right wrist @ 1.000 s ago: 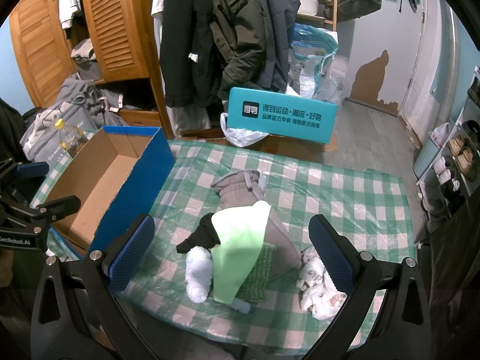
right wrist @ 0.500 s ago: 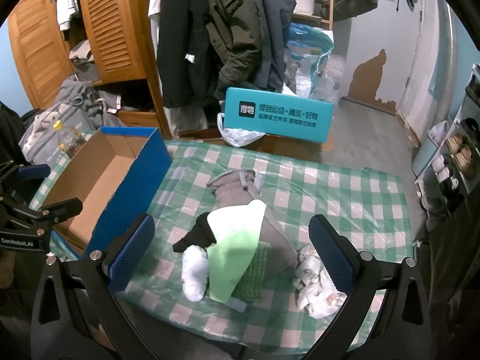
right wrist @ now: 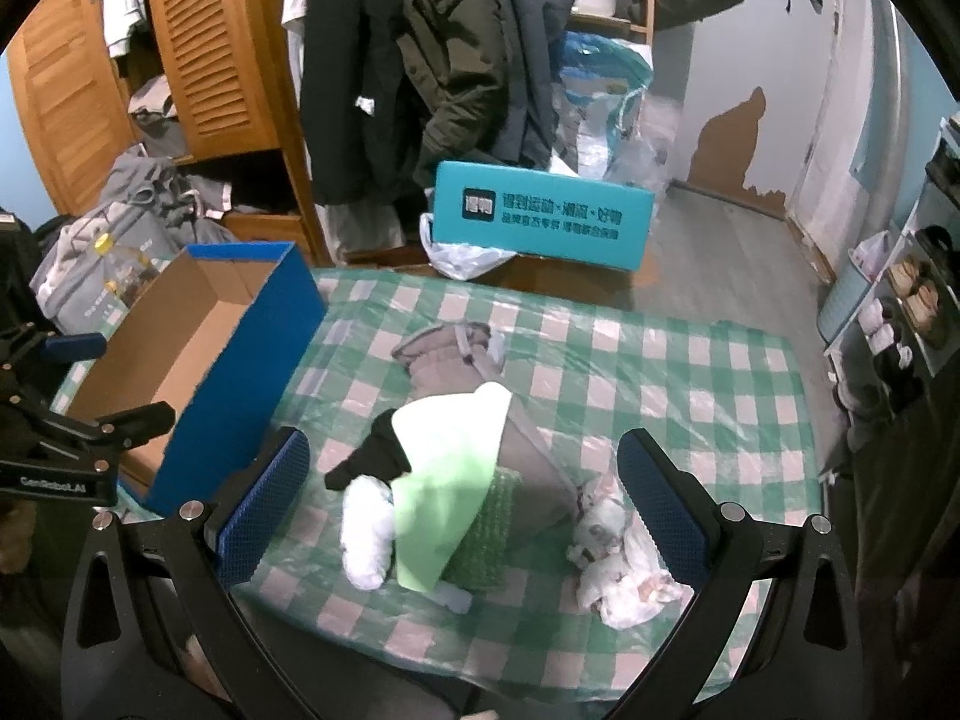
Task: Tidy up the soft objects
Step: 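Grasp the light-blue cloth bundle with the left tool while the right tool grasps the white crumpled cloth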
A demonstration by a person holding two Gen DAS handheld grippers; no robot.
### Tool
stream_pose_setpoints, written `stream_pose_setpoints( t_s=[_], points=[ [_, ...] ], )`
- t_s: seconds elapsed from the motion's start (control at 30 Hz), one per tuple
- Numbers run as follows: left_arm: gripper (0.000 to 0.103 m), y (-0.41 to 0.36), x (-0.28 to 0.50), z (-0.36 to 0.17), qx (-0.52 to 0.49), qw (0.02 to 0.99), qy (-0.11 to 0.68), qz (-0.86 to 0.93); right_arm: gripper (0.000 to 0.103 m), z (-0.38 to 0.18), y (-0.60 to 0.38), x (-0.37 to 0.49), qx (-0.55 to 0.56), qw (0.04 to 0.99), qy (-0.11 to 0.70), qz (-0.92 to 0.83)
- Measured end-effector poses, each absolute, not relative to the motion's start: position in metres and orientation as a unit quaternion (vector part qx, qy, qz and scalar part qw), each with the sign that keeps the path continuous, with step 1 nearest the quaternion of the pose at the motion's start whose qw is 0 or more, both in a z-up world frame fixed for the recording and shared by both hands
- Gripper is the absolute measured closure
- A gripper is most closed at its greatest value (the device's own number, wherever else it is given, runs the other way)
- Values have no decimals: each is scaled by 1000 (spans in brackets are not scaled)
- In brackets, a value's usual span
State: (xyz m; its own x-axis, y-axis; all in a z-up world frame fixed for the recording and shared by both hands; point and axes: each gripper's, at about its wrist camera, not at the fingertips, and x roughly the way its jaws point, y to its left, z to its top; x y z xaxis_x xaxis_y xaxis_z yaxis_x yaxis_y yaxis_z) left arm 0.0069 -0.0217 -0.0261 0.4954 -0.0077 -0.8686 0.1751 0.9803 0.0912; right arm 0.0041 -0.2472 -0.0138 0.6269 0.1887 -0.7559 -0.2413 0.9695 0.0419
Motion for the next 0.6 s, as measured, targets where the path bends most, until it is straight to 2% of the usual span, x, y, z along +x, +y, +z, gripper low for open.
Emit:
stream_pose_setpoints(
  t_s=[0.6],
  points=[
    [1,-69,29,-74,75,810,575,-86,2,-64,-302,17,-30,877,476,60]
  ],
)
